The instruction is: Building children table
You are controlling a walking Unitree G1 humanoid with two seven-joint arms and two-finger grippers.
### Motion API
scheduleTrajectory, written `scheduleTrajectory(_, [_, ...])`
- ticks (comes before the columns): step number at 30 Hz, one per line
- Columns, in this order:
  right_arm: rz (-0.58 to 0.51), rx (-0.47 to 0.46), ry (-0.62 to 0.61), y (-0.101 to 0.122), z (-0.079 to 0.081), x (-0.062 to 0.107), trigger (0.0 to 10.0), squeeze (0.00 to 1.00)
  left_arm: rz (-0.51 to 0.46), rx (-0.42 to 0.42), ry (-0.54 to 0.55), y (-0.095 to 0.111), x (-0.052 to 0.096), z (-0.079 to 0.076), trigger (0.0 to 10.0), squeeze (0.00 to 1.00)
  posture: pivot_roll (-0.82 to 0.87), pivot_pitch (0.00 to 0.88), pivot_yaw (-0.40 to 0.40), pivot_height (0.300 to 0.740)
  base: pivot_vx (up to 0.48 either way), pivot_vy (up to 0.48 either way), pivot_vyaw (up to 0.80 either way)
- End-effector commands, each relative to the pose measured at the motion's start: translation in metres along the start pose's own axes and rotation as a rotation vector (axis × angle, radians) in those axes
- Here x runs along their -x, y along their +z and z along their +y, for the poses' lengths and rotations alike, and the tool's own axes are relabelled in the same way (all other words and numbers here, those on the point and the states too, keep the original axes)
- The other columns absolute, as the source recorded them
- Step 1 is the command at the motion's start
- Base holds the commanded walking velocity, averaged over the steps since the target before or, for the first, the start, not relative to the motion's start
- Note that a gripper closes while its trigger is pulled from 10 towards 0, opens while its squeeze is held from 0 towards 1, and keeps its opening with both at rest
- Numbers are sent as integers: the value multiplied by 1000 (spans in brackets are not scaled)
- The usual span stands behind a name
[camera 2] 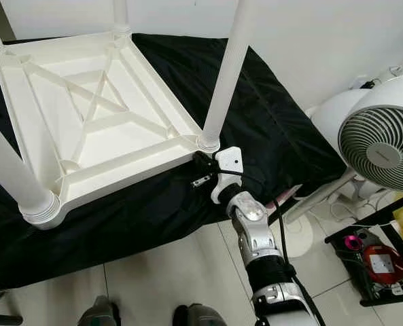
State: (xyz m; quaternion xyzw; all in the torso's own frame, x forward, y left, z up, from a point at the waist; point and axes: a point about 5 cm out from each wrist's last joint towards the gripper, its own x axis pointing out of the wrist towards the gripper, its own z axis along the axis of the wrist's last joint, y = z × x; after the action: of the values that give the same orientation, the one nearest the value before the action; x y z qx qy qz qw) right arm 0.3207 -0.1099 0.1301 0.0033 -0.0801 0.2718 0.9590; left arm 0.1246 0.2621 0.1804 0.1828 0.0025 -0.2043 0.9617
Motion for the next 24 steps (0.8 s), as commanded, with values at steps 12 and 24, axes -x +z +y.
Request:
scheduleTrajectory(12, [-8, 18, -58, -4, -3, 6, 10000, 0, 1, -84, 436, -17, -20, 89, 10000, 0, 121, 109, -115, 740, 0, 0, 0])
scheduleTrajectory(24, [6, 28, -287, -13, -4, 16, 10000, 0, -65, 77, 380, -26, -88, 94, 10000, 0, 59, 100, -84, 740, 0, 0, 0])
